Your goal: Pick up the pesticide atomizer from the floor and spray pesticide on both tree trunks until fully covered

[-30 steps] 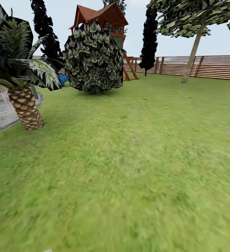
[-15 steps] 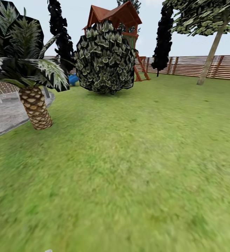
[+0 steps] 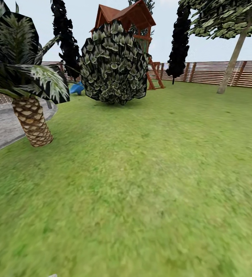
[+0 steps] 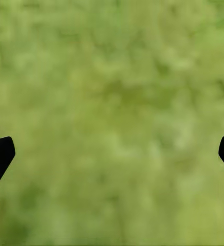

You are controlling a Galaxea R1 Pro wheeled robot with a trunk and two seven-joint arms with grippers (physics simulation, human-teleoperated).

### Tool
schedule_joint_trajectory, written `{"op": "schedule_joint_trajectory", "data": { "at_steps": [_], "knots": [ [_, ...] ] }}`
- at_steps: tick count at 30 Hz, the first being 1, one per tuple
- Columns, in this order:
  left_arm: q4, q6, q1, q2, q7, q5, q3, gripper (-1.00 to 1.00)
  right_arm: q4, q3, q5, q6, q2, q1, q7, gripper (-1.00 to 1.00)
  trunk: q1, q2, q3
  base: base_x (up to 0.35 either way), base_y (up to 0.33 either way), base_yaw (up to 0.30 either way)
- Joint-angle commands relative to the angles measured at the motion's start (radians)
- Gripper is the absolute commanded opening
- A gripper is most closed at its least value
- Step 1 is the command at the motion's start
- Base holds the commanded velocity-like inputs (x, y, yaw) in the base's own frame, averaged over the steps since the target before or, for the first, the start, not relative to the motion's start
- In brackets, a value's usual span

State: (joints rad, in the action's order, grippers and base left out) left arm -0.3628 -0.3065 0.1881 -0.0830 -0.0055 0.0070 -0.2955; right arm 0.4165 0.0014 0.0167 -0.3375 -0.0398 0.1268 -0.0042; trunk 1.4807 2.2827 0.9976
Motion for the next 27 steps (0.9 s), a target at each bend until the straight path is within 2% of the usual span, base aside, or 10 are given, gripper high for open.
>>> {"op": "schedule_joint_trajectory", "data": {
  "at_steps": [1, 27],
  "knots": [
    [0.001, -0.003, 0.001, 0.0, -0.001, 0.001, -0.002, 1.0, -0.001, 0.0, 0.002, -0.003, 0.0, 0.001, 0.0, 1.0, 0.0, 0.0, 0.001, 0.338, -0.08, 0.0],
    [0.001, -0.003, 0.001, 0.0, -0.001, 0.0, -0.002, 1.0, -0.005, 0.0, 0.002, -0.003, 0.0, 0.001, 0.0, 1.0, 0.0, 0.0, 0.001, 0.338, -0.08, 0.0]
  ]
}}
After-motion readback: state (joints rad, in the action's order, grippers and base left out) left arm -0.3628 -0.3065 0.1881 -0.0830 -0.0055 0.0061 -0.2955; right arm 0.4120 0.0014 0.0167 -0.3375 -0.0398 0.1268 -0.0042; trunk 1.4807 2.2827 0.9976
